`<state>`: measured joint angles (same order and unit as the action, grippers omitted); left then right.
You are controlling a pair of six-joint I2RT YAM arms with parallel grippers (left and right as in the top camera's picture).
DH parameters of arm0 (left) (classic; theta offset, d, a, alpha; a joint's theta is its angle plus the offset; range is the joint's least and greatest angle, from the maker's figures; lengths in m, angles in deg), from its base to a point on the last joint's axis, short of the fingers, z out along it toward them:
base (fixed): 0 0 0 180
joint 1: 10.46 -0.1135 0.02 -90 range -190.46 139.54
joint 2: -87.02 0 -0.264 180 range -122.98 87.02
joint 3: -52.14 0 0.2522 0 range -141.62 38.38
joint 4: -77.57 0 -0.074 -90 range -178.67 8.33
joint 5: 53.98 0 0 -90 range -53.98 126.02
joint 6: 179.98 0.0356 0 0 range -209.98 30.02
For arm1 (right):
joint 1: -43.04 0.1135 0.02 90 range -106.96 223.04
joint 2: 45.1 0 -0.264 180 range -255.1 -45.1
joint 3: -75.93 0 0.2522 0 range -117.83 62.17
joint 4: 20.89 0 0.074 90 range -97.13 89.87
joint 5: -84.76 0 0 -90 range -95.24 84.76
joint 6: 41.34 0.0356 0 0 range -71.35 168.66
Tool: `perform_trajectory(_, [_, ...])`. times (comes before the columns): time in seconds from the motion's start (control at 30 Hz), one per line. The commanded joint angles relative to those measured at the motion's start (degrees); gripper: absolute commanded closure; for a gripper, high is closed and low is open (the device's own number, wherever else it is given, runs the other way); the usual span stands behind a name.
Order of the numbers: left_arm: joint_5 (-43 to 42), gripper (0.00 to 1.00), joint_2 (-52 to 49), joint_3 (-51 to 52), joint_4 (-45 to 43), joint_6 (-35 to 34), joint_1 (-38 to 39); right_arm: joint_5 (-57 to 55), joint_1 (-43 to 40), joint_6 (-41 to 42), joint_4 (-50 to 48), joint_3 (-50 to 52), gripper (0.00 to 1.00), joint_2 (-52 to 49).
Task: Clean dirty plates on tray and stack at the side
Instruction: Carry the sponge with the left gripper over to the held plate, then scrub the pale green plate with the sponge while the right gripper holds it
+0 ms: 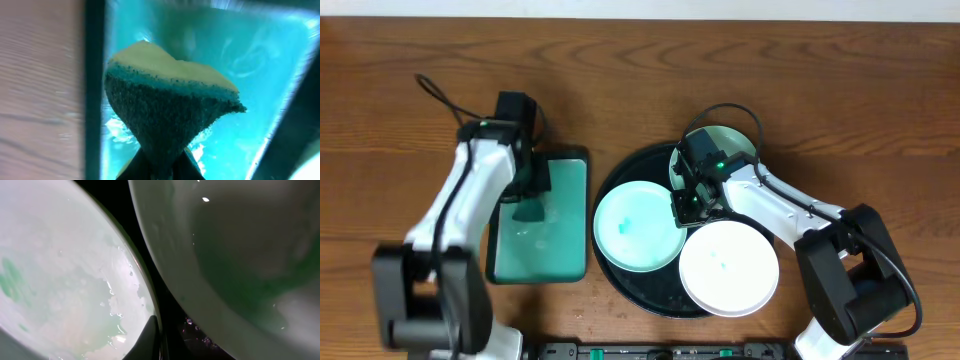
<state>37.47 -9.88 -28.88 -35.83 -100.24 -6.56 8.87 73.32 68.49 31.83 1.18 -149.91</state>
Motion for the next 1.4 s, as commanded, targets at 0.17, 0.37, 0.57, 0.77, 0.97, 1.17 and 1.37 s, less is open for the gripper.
perform_trajectory(0.17, [-6.7,0.93,2.7,-0.3,0.1,1.6,-0.3,-0.6,0.5,-1.7,0.6,1.3,0.99,-0.2])
perform_trajectory(0.37, [-9.7,0.93,10.4,-0.3,3.2,1.4,-0.3,-0.6,0.5,-1.7,0.7,1.3,0.99,-0.2])
perform_trajectory(0.57, [-19.0,0.93,11.8,-0.3,5.0,0.6,1.8,-0.6,0.5,-2.4,0.7,1.3,0.99,-0.2])
perform_trajectory(0.77, [-18.9,0.93,8.5,-0.3,1.6,-2.0,9.9,-0.6,0.5,-2.3,1.1,1.3,0.99,-0.2])
perform_trajectory(0.97, [-18.7,0.93,-0.4,-0.3,-3.7,-4.1,17.6,-0.6,0.5,-2.3,1.6,1.3,0.99,-0.2])
perform_trajectory(1.17, [-17.5,0.93,-10.8,-0.3,-7.0,-5.5,20.7,-0.6,0.5,-2.3,1.8,1.3,0.99,-0.2])
perform_trajectory(1.37, [-18.7,0.93,-18.6,-0.3,-9.6,-6.3,23.3,-0.6,0.5,-2.3,2.0,1.3,0.99,-0.2])
